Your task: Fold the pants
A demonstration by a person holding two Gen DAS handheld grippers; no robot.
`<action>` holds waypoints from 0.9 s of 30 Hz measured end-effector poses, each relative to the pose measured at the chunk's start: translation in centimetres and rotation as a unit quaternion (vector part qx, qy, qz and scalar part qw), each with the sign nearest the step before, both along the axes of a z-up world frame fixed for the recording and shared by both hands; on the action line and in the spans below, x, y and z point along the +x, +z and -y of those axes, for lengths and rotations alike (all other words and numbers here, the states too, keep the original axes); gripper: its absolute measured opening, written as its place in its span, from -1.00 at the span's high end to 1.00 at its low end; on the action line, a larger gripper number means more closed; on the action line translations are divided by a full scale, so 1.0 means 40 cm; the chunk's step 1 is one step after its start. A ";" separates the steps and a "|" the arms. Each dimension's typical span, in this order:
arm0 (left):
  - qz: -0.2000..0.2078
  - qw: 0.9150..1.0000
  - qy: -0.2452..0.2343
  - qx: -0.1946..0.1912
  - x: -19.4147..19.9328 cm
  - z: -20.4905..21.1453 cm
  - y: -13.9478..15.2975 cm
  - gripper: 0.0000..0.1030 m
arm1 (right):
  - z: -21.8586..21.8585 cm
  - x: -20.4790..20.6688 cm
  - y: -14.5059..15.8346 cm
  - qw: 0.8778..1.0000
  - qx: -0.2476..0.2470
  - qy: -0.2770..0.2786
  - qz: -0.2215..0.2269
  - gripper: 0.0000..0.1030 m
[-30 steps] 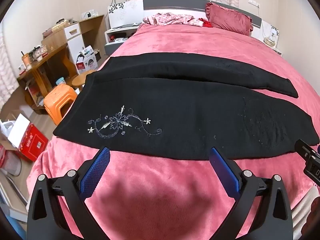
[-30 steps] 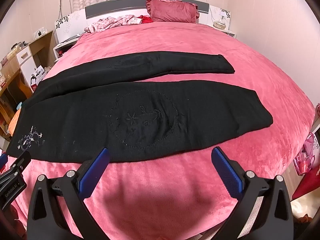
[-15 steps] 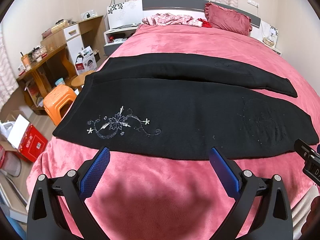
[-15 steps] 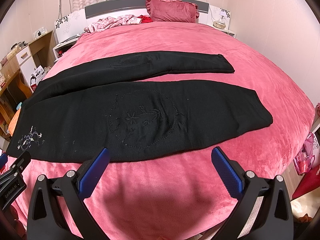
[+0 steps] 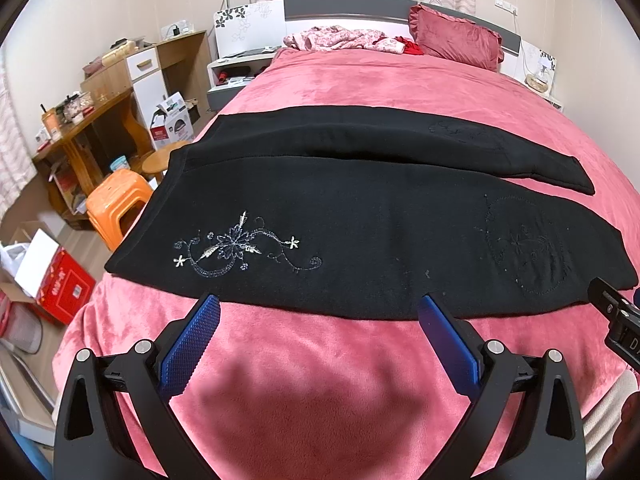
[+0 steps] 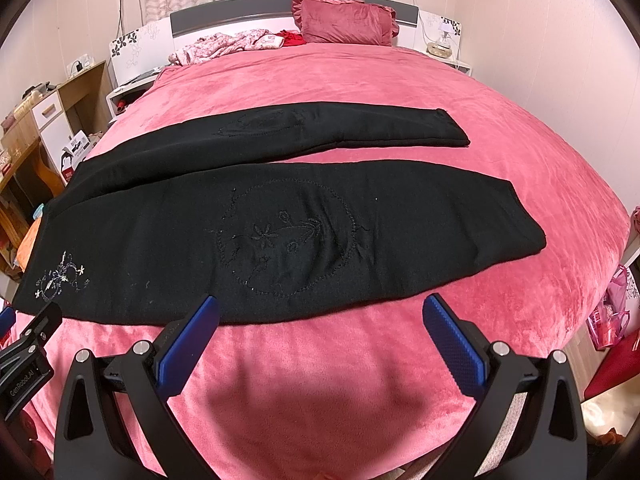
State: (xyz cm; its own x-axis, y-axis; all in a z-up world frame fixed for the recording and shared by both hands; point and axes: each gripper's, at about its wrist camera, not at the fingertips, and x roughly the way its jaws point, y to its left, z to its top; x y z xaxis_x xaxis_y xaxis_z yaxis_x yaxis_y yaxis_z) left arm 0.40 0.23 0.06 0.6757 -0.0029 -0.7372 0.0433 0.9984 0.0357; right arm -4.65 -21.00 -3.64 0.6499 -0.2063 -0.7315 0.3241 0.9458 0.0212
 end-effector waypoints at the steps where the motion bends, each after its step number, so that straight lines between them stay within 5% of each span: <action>1: -0.001 1.000 0.000 0.000 -0.008 0.009 0.002 -0.91 | 0.000 0.001 -0.001 1.000 0.000 0.000 0.000 -0.97; 27: 0.013 1.000 0.002 -0.003 -0.011 0.006 0.004 -0.91 | -0.002 0.003 -0.007 1.000 0.001 0.002 0.001 -0.97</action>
State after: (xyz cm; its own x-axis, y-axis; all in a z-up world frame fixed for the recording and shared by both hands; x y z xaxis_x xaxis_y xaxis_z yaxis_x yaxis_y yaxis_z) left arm -0.03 0.01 0.24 0.6952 -0.0047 -0.7188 0.0379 0.9988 0.0302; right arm -4.52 -20.91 -3.91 0.6520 -0.2013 -0.7310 0.3197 0.9472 0.0242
